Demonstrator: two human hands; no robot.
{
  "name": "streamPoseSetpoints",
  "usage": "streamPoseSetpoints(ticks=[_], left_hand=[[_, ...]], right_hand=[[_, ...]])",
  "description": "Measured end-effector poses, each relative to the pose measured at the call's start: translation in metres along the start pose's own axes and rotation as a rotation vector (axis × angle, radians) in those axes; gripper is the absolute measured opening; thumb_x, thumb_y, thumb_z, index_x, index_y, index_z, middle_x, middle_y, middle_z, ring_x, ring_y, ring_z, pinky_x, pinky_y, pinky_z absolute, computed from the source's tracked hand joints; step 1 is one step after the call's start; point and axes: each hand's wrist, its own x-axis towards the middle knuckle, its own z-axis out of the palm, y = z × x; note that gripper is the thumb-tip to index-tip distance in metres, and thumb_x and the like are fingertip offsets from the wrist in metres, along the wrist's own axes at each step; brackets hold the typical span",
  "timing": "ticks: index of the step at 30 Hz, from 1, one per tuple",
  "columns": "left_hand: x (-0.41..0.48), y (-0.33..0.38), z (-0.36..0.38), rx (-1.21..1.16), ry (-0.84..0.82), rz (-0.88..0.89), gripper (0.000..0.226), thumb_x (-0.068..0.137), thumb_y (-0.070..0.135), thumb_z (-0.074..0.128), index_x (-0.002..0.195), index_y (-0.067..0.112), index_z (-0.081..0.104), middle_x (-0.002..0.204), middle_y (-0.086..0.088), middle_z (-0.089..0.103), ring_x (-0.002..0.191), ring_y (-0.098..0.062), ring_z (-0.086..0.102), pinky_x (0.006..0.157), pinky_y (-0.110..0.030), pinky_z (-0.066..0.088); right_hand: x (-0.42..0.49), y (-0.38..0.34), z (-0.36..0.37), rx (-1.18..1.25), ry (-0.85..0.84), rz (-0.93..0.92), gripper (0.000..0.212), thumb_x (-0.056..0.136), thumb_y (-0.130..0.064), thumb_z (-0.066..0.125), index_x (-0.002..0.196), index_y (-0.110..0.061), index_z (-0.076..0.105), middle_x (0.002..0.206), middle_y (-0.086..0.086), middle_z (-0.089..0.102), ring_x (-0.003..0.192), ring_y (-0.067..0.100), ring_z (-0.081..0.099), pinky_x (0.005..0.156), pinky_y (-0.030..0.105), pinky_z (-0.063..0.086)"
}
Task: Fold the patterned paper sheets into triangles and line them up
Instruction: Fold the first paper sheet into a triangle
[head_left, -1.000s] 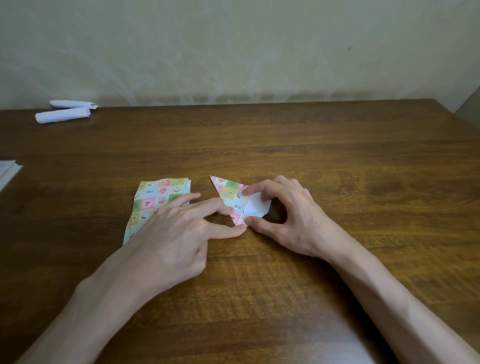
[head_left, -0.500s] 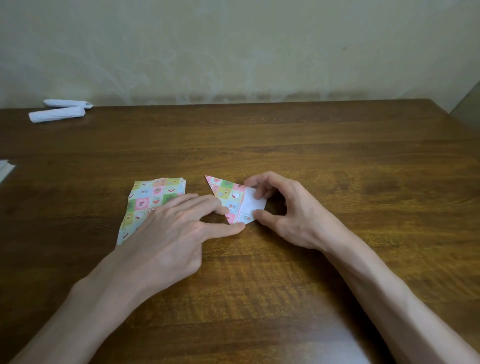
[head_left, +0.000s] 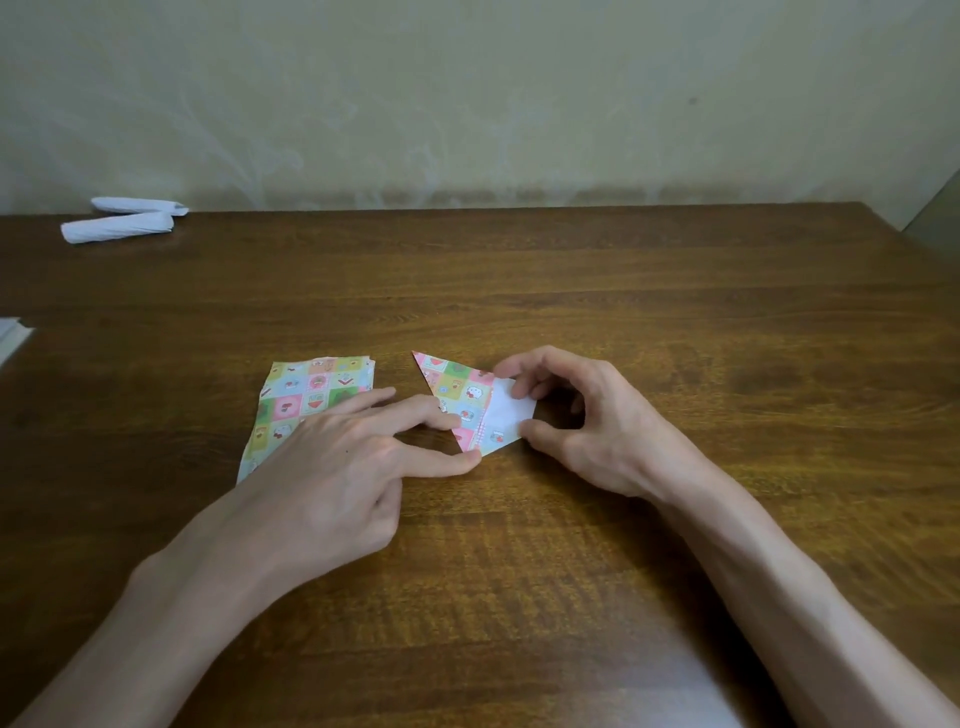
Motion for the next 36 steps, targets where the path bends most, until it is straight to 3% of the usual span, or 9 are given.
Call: streamPoseSetpoints(ticks=[5, 9, 13, 16, 19, 21, 26, 32, 36], left_hand=[[0.005, -0.002, 0.005, -0.094, 0.135, 0.063, 0.048, 0.085, 0.014, 0.052, 0.112, 0.044, 0.076, 0.131, 0.022, 0.065, 0.134, 0.002, 0.050, 0.121, -0.038, 0.034], [0.007, -0.001, 0.010, -0.141, 0.234, 0.085, 0.029, 0.092, 0.014, 0.062, 0.103, 0.036, 0.077, 0.122, 0.022, 0.070, 0.130, 0.005, 0.054, 0.120, -0.038, 0.038], [0.012, 0.007, 0.011, -0.163, 0.296, 0.053, 0.010, 0.097, 0.036, 0.068, 0.106, 0.034, 0.074, 0.112, 0.022, 0.071, 0.131, 0.001, 0.055, 0.122, -0.039, 0.033], [0.018, 0.014, 0.011, -0.140, 0.321, -0.079, 0.034, 0.087, 0.058, 0.069, 0.115, 0.039, 0.067, 0.108, 0.025, 0.066, 0.119, -0.003, 0.059, 0.113, -0.036, 0.037], [0.020, 0.020, 0.013, -0.077, 0.274, -0.201, 0.063, 0.076, 0.077, 0.061, 0.130, 0.045, 0.058, 0.106, 0.028, 0.057, 0.106, -0.003, 0.052, 0.091, -0.029, 0.035], [0.020, 0.021, 0.014, -0.078, 0.243, -0.233, 0.073, 0.073, 0.078, 0.059, 0.138, 0.044, 0.055, 0.110, 0.029, 0.056, 0.108, -0.003, 0.050, 0.090, -0.027, 0.031], [0.021, 0.015, 0.015, -0.135, 0.252, -0.235, 0.075, 0.078, 0.068, 0.068, 0.147, 0.043, 0.050, 0.115, 0.030, 0.060, 0.117, -0.003, 0.051, 0.098, -0.028, 0.034], [0.023, 0.012, 0.016, -0.153, 0.268, -0.251, 0.070, 0.081, 0.059, 0.073, 0.146, 0.042, 0.053, 0.112, 0.032, 0.062, 0.119, 0.000, 0.048, 0.098, -0.025, 0.031], [0.022, 0.012, 0.014, -0.155, 0.246, -0.254, 0.072, 0.082, 0.057, 0.074, 0.148, 0.042, 0.050, 0.114, 0.034, 0.060, 0.121, 0.000, 0.048, 0.102, -0.027, 0.032]], right_hand=[[-0.006, 0.008, -0.002, -0.110, 0.235, 0.013, 0.026, 0.092, -0.023, 0.071, 0.112, -0.039, 0.070, 0.106, -0.019, 0.066, 0.106, 0.000, 0.057, 0.087, 0.010, 0.040], [-0.005, 0.013, -0.002, -0.263, 0.166, 0.032, 0.028, 0.091, -0.030, 0.071, 0.117, -0.042, 0.070, 0.111, -0.013, 0.059, 0.109, 0.007, 0.047, 0.087, 0.002, 0.030], [-0.005, 0.013, -0.003, -0.274, 0.136, 0.013, 0.029, 0.091, -0.032, 0.070, 0.118, -0.042, 0.070, 0.112, -0.010, 0.059, 0.108, 0.010, 0.045, 0.088, -0.002, 0.026], [-0.006, 0.012, -0.004, -0.273, 0.120, -0.002, 0.032, 0.091, -0.030, 0.069, 0.119, -0.043, 0.069, 0.113, -0.012, 0.059, 0.108, 0.009, 0.044, 0.089, 0.001, 0.027], [-0.007, 0.010, -0.001, -0.273, 0.106, -0.060, 0.034, 0.089, -0.027, 0.067, 0.119, -0.042, 0.070, 0.114, -0.017, 0.057, 0.108, 0.007, 0.044, 0.099, 0.020, 0.035], [-0.008, 0.009, 0.001, -0.262, 0.107, -0.090, 0.037, 0.085, -0.029, 0.063, 0.118, -0.043, 0.070, 0.112, -0.020, 0.056, 0.106, 0.006, 0.045, 0.102, 0.031, 0.040], [-0.007, 0.010, -0.002, -0.227, 0.117, -0.123, 0.037, 0.087, -0.022, 0.070, 0.118, -0.043, 0.070, 0.114, -0.020, 0.056, 0.109, 0.006, 0.049, 0.105, 0.029, 0.038], [-0.007, 0.008, -0.001, -0.274, 0.025, -0.129, 0.048, 0.079, -0.045, 0.070, 0.126, -0.048, 0.065, 0.128, -0.023, 0.051, 0.125, 0.004, 0.043, 0.109, 0.033, 0.030], [-0.006, 0.011, 0.000, -0.284, 0.046, -0.141, 0.045, 0.085, -0.042, 0.075, 0.128, -0.048, 0.064, 0.135, -0.021, 0.050, 0.131, 0.002, 0.042, 0.111, 0.037, 0.031]])
